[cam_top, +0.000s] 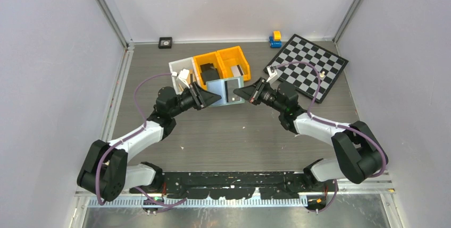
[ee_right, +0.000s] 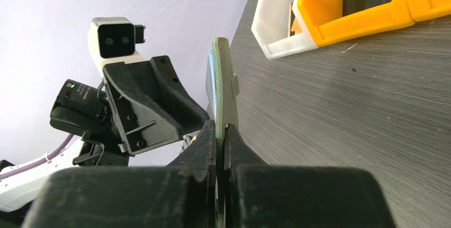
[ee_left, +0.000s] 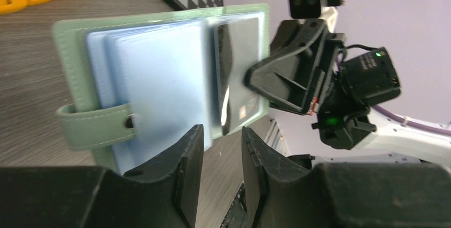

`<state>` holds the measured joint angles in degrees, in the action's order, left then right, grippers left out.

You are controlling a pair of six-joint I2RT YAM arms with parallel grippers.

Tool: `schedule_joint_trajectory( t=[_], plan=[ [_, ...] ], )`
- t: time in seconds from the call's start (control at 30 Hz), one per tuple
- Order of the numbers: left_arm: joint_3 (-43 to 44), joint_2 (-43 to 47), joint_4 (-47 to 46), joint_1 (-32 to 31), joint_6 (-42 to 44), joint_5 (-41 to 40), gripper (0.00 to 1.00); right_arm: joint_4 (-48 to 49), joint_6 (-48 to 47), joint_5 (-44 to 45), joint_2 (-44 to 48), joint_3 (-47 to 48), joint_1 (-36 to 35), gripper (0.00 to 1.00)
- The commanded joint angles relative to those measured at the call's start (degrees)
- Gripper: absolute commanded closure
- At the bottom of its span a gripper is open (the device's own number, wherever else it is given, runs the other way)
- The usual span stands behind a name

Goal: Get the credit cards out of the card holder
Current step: Remove the credit card from the card holder.

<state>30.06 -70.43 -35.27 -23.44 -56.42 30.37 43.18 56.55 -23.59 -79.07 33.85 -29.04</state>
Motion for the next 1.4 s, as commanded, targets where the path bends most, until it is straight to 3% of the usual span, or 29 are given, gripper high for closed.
schedule_joint_trajectory(
  t=[0.0,0.37,0.63,0.73,0.9,1.03,1.2,1.37],
  plan=[
    [0.50,1.48,-7.45,0.04,-0.26,4.85,0.65,5.13,0.81,-1.51,-0.19,0.87,-0.24,1.00],
    [0.92,-3.91,-12.33,0.15,-4.11,6.87,0.64,16.06,5.42,-6.35,-3.60,0.65,-0.88,1.00],
    [0.31,-4.25,-15.28,0.45,-5.03,7.38,0.64,18.55,7.11,-7.65,-5.13,1.13,-1.27,1.00],
    [-0.31,-4.85,-19.82,0.75,-6.92,8.34,0.70,18.67,7.30,-7.70,-5.26,1.09,-1.35,0.99],
    [-0.47,-6.37,-22.43,1.36,-8.70,9.22,0.87,20.24,8.14,-8.12,-5.98,1.13,-1.29,1.00],
    [-1.05,-7.29,-24.95,2.19,-10.28,9.44,1.00,21.13,8.82,-8.06,-6.25,0.96,-1.30,0.91],
    [-1.48,-7.67,-25.27,3.07,-11.06,9.31,1.00,21.14,8.37,-7.15,-5.40,0.25,-1.28,0.80],
    [-1.96,-7.48,-23.29,4.48,-11.36,8.71,1.00,18.80,6.68,-5.01,-3.23,-0.90,-1.20,0.78]
  ],
)
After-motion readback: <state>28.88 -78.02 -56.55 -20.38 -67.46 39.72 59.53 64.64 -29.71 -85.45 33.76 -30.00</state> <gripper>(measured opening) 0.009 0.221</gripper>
